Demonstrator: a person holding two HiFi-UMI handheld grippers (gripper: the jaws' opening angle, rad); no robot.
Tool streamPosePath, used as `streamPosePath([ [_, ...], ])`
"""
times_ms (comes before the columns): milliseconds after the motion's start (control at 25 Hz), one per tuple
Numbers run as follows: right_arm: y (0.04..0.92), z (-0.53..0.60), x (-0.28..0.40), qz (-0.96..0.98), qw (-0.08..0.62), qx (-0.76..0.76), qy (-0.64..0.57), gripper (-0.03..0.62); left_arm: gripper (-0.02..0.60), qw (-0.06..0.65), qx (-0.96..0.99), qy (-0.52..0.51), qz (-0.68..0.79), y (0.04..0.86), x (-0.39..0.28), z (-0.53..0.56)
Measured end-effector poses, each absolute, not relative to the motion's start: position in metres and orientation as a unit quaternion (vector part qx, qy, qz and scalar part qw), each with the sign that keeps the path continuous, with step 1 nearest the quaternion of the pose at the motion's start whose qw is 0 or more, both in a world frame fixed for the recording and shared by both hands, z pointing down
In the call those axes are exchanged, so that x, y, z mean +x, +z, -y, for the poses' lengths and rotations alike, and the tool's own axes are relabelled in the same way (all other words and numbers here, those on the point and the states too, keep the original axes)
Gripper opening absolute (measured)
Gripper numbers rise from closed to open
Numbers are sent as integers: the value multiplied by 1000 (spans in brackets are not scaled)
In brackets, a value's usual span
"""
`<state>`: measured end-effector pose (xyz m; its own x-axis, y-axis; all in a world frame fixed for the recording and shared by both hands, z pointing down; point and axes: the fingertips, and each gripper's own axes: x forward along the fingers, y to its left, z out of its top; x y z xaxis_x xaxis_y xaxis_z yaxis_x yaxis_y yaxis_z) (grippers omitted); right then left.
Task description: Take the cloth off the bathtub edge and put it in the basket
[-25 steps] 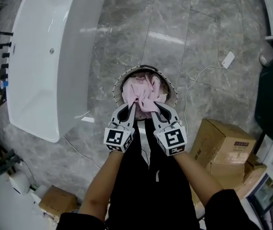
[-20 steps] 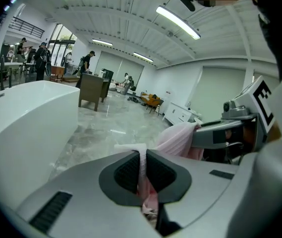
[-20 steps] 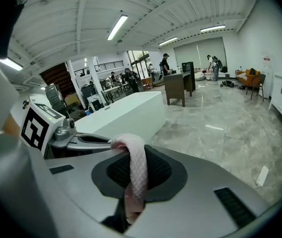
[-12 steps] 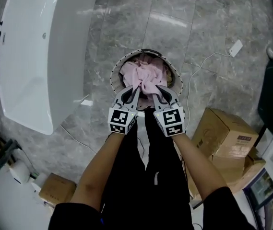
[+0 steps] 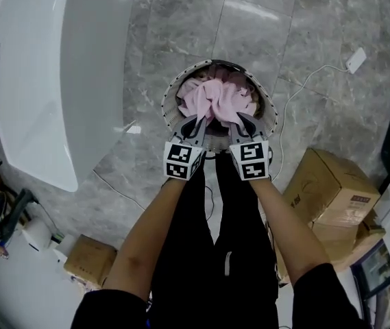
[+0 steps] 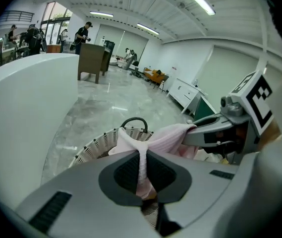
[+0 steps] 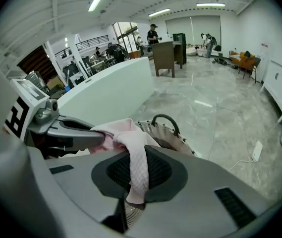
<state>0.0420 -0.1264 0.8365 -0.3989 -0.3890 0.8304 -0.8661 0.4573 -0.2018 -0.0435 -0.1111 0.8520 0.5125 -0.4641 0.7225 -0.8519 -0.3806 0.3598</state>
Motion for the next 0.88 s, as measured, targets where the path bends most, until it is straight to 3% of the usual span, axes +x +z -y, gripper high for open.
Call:
streamPosePath([
  [360,924,126,44,744,390,391,375,48,21,373,774,304,412,929,-51,112],
  [680,952,124,53,743,375,376,408,49,22,400,763,302,407,964,-62,105],
  [800,943,126,59,743,382,371,406,55,74,393,765,301,411,957,-67,107],
  [880,933,129,62,743,381,369,409,100,131,391,769,294,411,951,-67,111],
])
